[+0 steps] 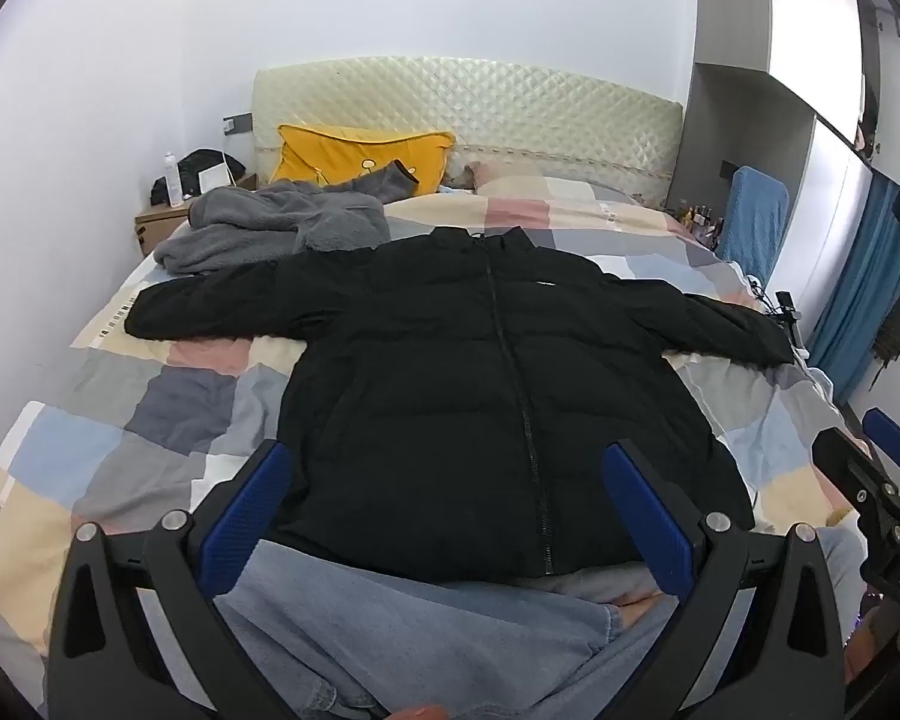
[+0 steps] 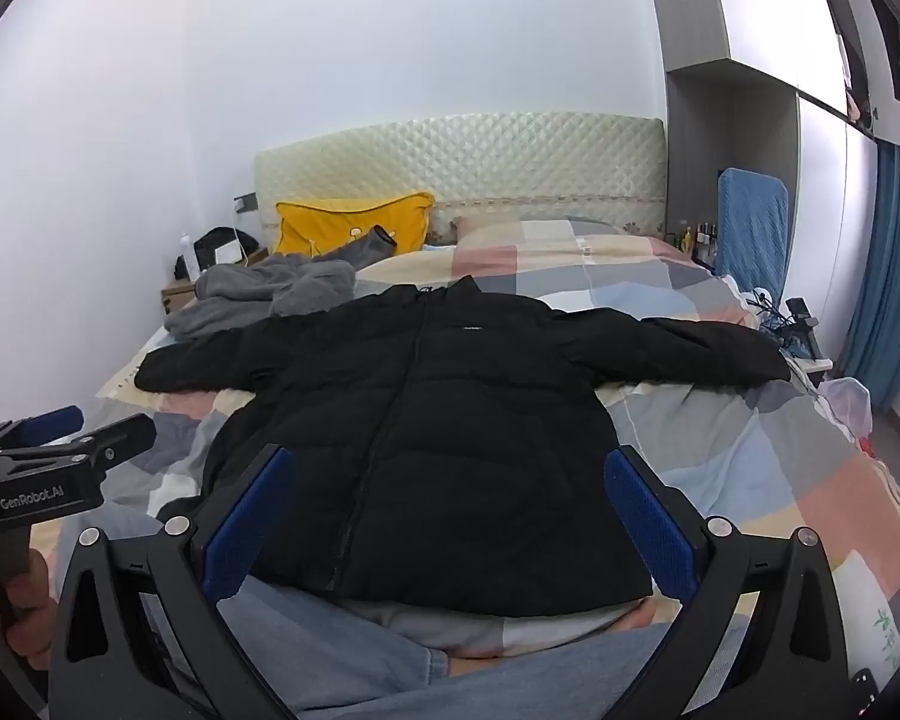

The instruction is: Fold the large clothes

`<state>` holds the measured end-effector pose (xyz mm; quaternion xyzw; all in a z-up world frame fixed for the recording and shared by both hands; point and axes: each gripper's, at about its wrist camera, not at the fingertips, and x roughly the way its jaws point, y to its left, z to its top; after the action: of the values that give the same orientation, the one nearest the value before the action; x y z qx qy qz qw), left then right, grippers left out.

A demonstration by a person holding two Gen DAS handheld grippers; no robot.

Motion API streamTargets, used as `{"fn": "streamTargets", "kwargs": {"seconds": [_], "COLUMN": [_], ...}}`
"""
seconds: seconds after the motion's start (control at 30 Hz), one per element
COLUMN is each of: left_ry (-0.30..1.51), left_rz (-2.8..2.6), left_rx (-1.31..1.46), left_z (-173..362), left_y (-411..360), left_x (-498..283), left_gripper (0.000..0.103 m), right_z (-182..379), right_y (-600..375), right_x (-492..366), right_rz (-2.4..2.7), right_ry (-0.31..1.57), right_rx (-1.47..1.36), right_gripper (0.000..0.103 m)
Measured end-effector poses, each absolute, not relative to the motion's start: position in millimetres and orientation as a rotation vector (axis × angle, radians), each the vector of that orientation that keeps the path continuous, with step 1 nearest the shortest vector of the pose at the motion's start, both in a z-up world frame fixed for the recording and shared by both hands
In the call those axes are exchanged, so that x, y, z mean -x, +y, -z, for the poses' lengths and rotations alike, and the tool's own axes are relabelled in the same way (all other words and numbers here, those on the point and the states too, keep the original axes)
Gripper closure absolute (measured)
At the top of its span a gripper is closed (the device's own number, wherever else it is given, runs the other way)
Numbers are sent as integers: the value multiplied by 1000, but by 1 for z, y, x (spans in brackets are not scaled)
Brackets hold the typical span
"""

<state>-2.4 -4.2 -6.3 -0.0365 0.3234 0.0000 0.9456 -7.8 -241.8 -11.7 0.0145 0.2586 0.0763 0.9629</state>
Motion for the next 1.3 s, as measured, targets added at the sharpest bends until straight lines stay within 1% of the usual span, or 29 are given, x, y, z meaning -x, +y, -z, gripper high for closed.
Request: {"fn": "streamTargets", "kwargs": {"seconds": [0.33,1.3], "left_ry": [684,676], "left_rz": [11,46], "left_rx": [71,57], "left_z": [2,-2], "left_y": [0,-10], "left_x": [-8,-7], "left_gripper": [0,0], "right_z": [11,9], "right_y": [-244,-247], "right_x": [6,7], "right_rz": [-150,-140], "right_ry": [528,523], "right_rx": [-35,-50], "right_gripper": [0,0]}}
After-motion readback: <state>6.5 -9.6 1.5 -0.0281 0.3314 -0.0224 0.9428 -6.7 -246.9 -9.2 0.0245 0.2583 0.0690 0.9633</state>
